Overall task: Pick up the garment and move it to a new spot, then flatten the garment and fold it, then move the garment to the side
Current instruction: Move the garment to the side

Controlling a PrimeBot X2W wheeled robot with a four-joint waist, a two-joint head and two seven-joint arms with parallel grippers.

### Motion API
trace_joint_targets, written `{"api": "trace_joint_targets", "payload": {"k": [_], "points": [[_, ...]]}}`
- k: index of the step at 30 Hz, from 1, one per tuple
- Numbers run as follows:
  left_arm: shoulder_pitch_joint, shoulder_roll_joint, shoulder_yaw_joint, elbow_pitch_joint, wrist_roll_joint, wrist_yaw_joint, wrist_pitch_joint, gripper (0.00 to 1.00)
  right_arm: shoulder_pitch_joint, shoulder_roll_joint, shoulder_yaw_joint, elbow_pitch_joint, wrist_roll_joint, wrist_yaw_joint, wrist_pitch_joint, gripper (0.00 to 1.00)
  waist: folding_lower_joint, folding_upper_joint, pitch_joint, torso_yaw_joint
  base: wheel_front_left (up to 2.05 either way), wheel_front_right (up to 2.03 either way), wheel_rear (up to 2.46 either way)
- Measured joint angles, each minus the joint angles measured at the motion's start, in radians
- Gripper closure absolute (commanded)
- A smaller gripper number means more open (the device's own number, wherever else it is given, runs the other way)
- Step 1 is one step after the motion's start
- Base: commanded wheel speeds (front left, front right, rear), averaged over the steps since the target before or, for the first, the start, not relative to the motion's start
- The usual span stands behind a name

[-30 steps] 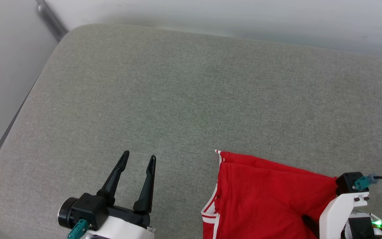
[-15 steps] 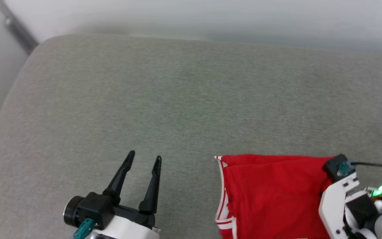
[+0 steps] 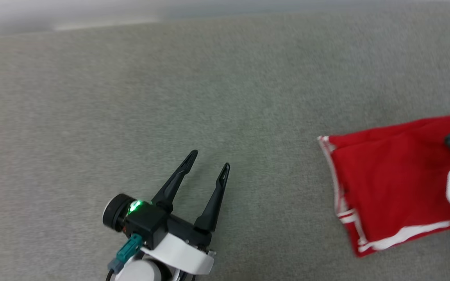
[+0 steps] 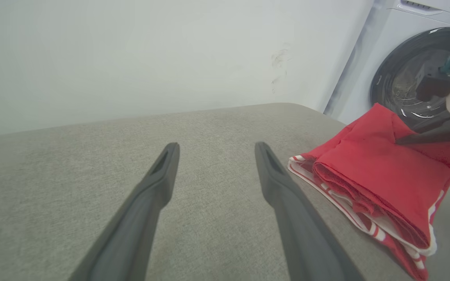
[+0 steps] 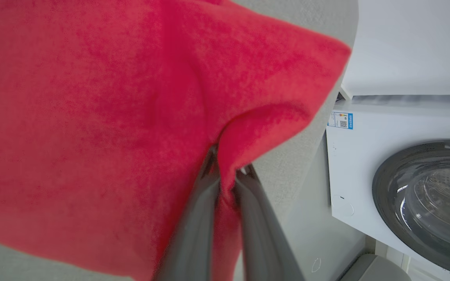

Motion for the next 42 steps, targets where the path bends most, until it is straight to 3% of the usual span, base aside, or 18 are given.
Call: {"api": "trace_joint_targets", "payload": {"k": [10,20,31,32,33,42], "points": [[-0.118,0.062,-0.098,-0.018,0.011,0.0,0.0,0.0,-0.113,-0.109,-0.179,0.242,-0.06,0.0,-0.18,1.0,0.0,0.0,0.176,-0.087,0.0,0.0,0.0],[-0.181,0.118,-0.181,-0.082,-0.004,0.0,0.0,0.0,-0.197,-0.088,-0.337,0.49,-0.119,0.0,-0.371,1.0,0.0,0.0,0.314,-0.113,0.0,0.0,0.0],[-0.212,0.121,-0.132,-0.105,-0.022,0.0,0.0,0.0,-0.281,0.013,-0.418,0.599,-0.217,0.0,-0.458,1.0,0.0,0.0,0.36,-0.088,0.0,0.0,0.0],[-0.212,0.118,-0.123,-0.103,-0.024,0.0,0.0,0.0,-0.283,0.017,-0.427,0.6,-0.227,0.0,-0.459,0.83,-0.0001,0.0,0.355,-0.087,0.0,0.0,0.0],[-0.21,0.108,-0.102,-0.099,-0.03,0.0,0.0,0.0,-0.292,0.025,-0.46,0.596,-0.258,0.0,-0.439,0.0,0.0,0.0,0.334,-0.081,0.0,0.0,0.0],[-0.15,0.058,0.001,-0.073,-0.053,0.0,0.0,0.0,-0.295,0.071,-0.504,0.438,-0.31,0.0,-0.374,0.0,-0.0001,0.0,0.207,-0.066,0.0,0.0,0.0]]}}
